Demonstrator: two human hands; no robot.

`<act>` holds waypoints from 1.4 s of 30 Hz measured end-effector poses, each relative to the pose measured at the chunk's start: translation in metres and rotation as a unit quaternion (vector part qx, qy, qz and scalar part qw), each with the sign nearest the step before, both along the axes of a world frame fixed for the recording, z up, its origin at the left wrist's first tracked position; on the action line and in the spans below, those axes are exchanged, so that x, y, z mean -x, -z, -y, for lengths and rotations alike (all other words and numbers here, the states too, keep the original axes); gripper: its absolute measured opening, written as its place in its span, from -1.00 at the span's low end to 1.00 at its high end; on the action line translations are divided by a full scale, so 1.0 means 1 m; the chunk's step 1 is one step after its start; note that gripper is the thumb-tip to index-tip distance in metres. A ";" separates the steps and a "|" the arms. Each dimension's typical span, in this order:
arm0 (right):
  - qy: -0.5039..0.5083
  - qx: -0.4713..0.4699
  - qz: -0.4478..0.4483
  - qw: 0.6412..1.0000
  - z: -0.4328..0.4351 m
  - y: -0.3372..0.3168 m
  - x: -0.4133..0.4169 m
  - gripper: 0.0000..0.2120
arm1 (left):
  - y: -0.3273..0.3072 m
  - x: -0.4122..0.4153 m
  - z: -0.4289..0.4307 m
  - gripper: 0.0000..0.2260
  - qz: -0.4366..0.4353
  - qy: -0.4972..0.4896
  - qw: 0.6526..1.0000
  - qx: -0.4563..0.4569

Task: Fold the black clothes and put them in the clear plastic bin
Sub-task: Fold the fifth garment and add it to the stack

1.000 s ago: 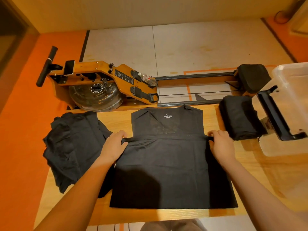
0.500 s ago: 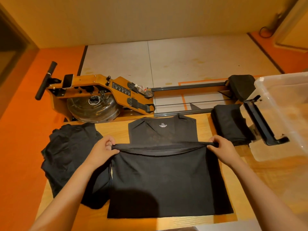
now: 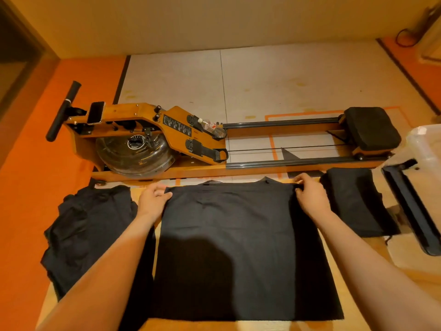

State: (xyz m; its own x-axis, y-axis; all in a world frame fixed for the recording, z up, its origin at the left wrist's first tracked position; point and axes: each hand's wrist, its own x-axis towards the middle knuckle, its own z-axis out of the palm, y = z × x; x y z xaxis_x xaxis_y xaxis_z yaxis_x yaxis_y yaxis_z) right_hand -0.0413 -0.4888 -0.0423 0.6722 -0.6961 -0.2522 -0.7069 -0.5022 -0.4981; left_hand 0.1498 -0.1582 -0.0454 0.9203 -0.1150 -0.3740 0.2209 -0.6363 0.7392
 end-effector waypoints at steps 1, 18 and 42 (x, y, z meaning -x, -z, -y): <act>0.008 0.002 0.010 1.000 0.001 0.003 -0.002 -0.78 | 0.002 0.000 0.000 -0.81 0.010 -0.007 1.000 0.001; -0.035 0.105 0.067 0.992 0.018 0.013 -0.017 -0.81 | 0.027 -0.018 0.008 -0.78 0.029 -0.055 0.998 0.007; -0.255 0.163 -0.086 0.949 -0.168 0.056 0.127 -0.45 | 0.054 0.212 -0.020 -0.43 0.242 0.383 0.841 -0.295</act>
State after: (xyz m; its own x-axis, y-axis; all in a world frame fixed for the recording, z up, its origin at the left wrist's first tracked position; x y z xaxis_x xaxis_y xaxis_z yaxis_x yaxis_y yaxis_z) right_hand -0.1688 -0.3207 -0.0985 0.9111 -0.3508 -0.2164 -0.3869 -0.9088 -0.1558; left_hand -0.0621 -0.1380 -0.0998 0.7216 -0.6694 -0.1765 -0.6568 -0.7426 0.1310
